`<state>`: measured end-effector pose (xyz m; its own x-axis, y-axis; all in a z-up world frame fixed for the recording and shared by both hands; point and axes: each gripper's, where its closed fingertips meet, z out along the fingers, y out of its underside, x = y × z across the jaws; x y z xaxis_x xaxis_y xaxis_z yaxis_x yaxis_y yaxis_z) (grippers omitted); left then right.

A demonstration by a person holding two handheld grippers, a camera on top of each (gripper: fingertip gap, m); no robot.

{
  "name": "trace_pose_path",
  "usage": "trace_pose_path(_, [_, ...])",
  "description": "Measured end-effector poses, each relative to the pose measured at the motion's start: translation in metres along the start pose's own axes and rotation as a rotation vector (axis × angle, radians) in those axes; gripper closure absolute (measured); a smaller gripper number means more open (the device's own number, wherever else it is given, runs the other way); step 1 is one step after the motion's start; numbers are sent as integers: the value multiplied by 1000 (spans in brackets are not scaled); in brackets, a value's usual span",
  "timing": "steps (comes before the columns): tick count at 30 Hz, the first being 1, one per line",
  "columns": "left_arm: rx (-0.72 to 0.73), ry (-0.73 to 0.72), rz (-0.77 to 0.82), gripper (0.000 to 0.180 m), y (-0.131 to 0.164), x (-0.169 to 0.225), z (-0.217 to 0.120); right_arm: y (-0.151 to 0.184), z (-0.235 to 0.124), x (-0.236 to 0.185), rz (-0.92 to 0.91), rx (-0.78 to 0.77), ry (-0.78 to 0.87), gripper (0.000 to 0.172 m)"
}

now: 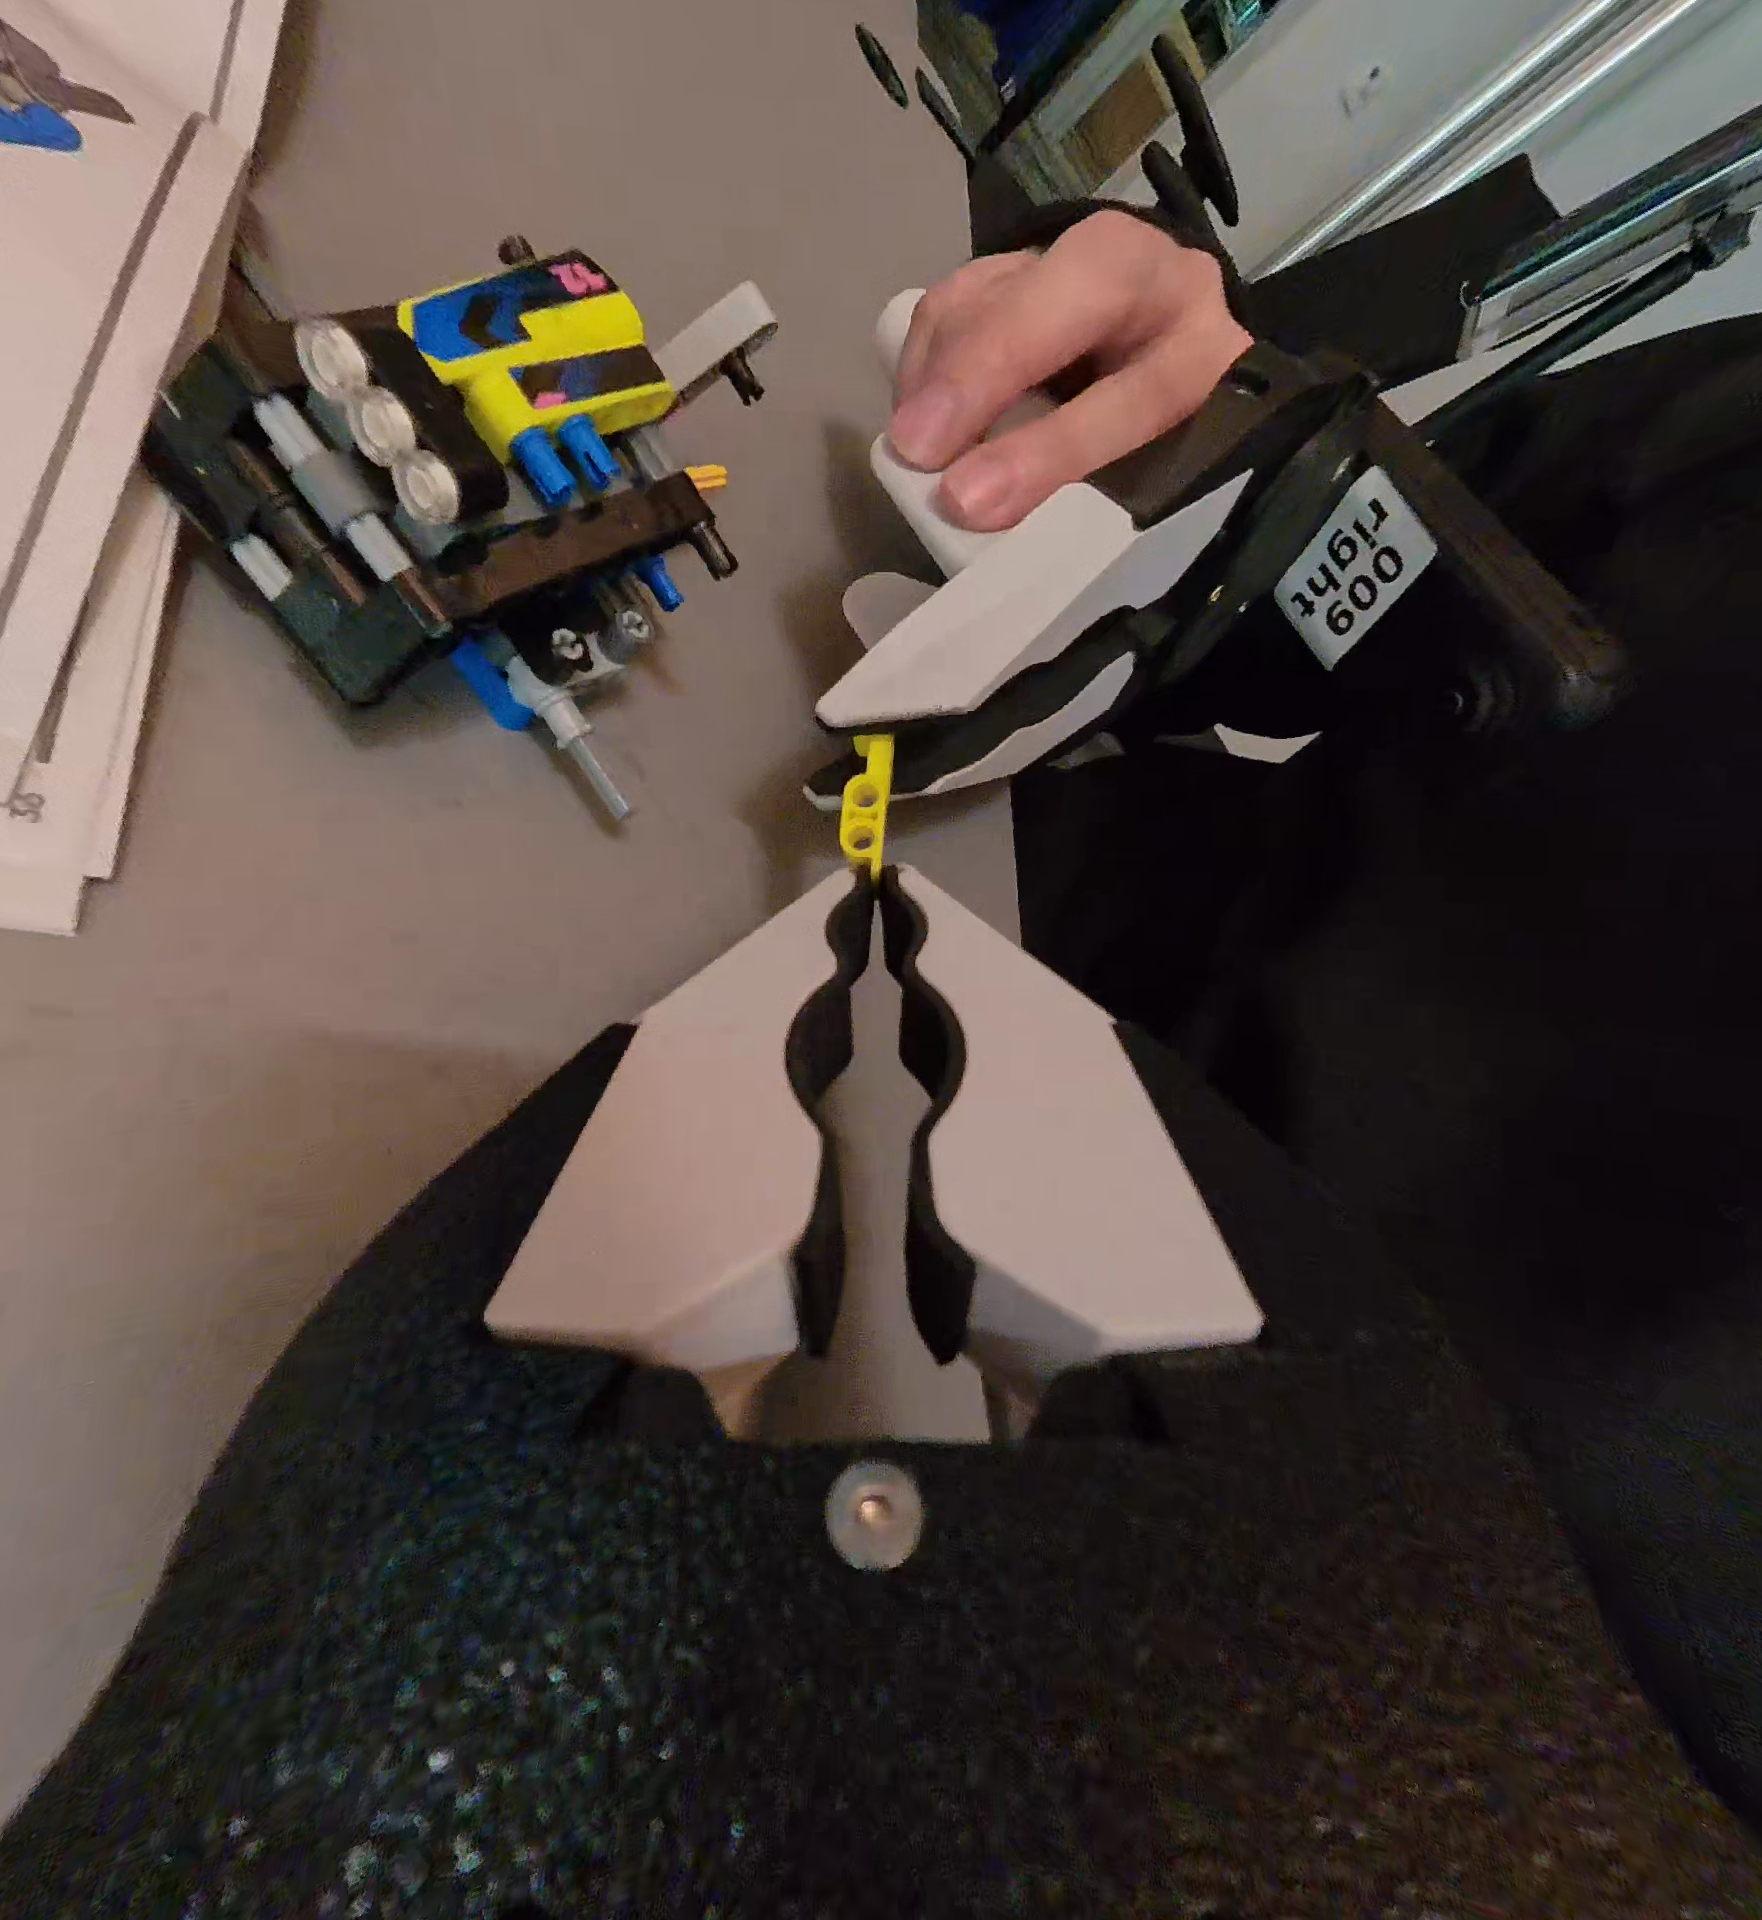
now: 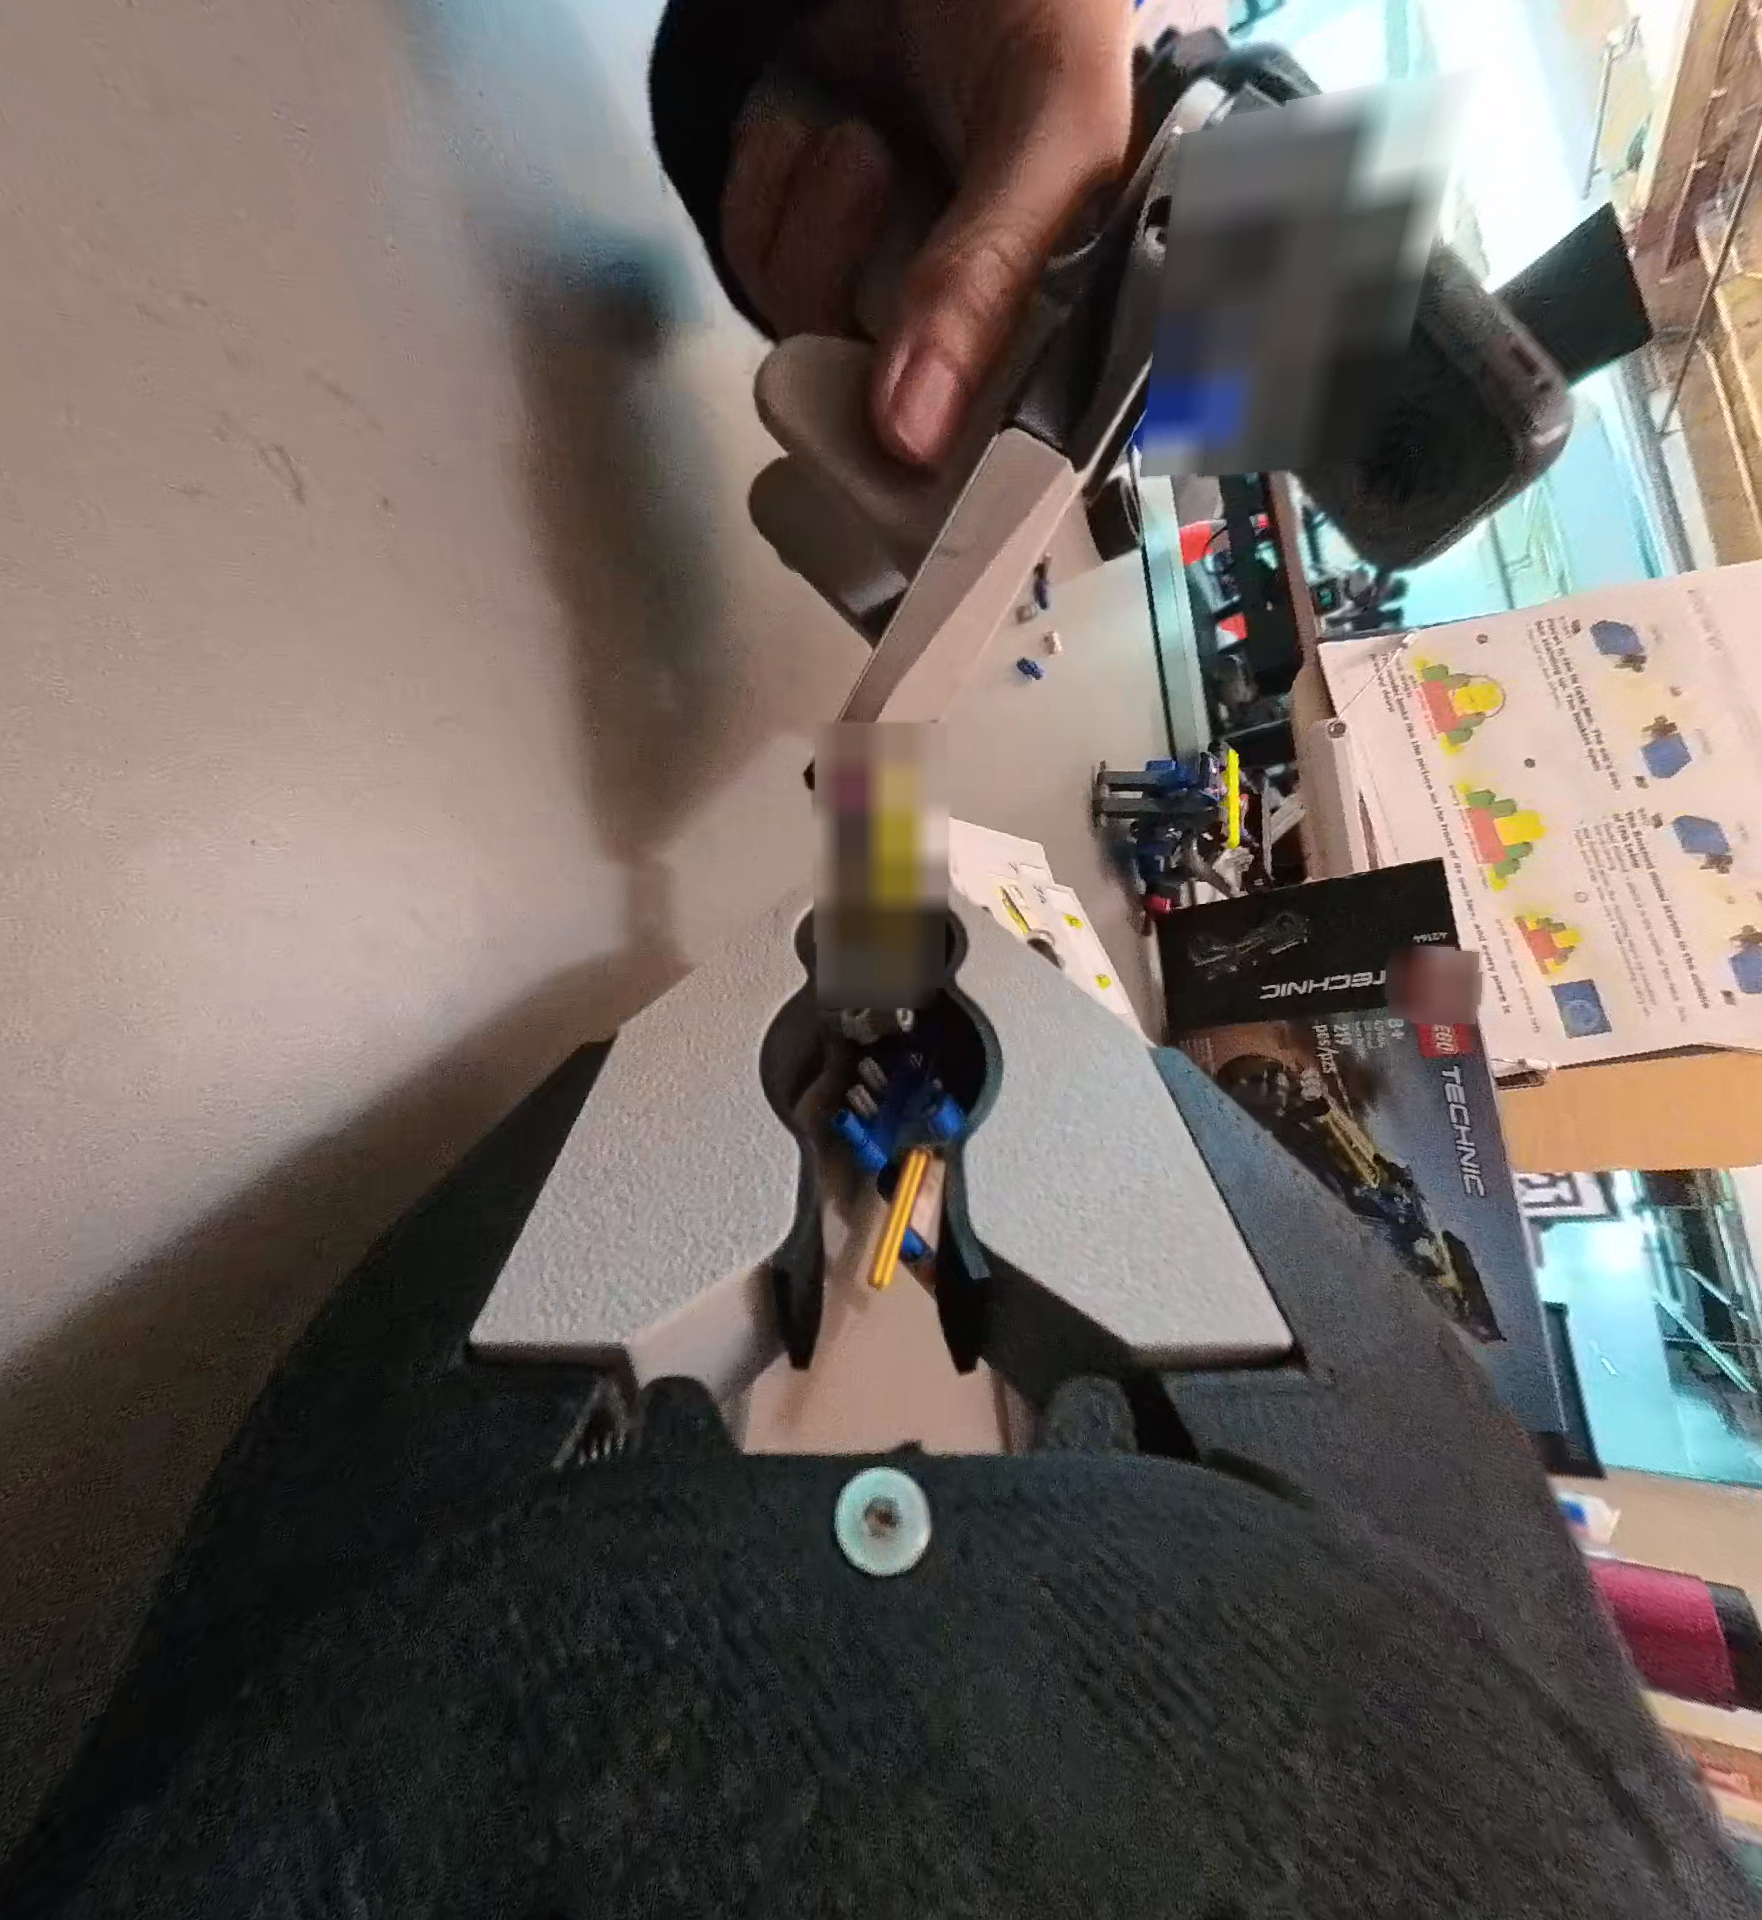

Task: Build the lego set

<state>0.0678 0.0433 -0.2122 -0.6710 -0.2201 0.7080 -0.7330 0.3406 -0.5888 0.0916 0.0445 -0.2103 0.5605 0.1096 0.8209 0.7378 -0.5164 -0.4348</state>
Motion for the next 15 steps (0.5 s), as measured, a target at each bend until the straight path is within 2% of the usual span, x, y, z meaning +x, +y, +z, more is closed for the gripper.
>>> trace_pose_path(2, [7, -77, 97, 180, -6, -7, -2, 3, 0, 3, 51, -25, -25, 159])
trace_pose_path(4, [26, -218, 250, 176, -17, -16, -6, 7, -1, 12, 132, -76, -10, 160])
trace_pose_path(8, [90, -552, 691, 165, -47, -21, -21, 21, -7, 23, 370, -214, -13, 160])
trace_pose_path(10, [78, -609, 871, 164, -51, -11, -17, 24, -9, 20, 502, -255, -84, 160])
trace_pose_path(12, [56, -655, 1021, 160, -52, -4, -10, 20, -9, 21, 614, -233, -120, 160])
trace_pose_path(15, [29, -769, 1244, 163, -54, -2, -4, 20, -10, 25, 689, -244, -149, 160])
